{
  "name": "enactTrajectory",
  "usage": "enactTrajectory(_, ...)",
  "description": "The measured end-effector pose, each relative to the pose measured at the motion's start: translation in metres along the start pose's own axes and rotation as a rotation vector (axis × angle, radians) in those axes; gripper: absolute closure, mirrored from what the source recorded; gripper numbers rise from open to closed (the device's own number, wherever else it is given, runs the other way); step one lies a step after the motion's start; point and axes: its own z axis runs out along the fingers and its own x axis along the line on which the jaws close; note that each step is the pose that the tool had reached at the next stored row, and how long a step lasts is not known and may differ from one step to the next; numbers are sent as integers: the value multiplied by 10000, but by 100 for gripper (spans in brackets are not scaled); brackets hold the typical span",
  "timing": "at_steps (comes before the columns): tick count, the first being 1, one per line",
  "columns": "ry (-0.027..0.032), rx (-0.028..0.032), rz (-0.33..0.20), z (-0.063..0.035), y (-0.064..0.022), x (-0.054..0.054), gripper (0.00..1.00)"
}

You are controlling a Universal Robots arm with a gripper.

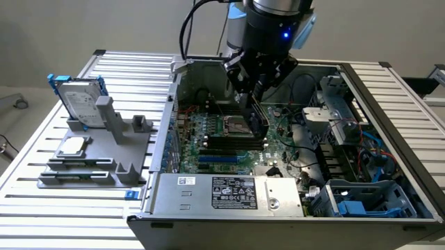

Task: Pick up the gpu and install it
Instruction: 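Insert the gpu into the slot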

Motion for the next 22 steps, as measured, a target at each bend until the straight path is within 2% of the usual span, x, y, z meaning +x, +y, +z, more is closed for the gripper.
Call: enactTrajectory(22,164,183,-3993,49,-2,-3,73)
